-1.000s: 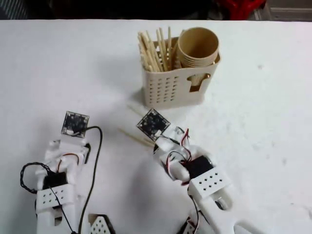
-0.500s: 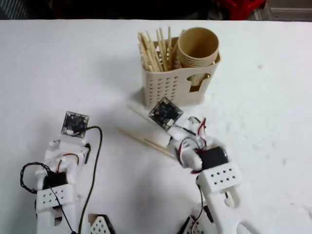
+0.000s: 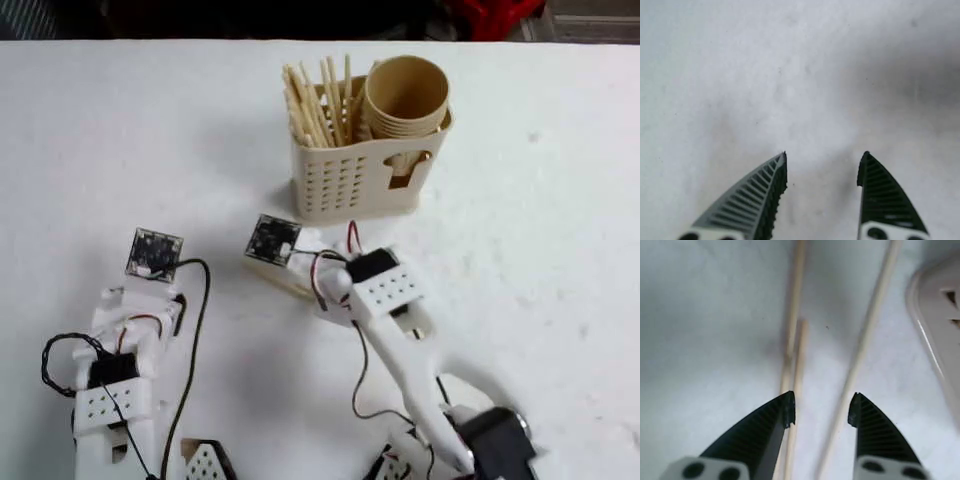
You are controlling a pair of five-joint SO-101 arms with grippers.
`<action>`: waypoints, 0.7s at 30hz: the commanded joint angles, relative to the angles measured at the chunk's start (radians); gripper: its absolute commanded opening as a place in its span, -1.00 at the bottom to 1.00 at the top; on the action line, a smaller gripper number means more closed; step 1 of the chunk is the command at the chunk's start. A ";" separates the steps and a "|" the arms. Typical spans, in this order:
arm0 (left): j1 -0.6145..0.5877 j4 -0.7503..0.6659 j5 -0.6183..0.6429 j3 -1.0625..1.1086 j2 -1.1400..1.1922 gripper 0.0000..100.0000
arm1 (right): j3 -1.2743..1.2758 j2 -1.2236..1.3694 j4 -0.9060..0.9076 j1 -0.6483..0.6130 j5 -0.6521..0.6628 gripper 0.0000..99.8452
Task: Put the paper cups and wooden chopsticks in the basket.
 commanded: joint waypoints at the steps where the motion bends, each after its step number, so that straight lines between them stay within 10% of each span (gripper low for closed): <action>1: -0.007 -0.021 0.005 -0.005 -0.012 -0.53 | -0.048 0.059 -0.054 -0.013 0.018 -0.63; 21: -0.007 -0.021 0.005 -0.005 -0.012 -0.53 | -0.057 0.269 -0.145 -0.004 0.018 -0.94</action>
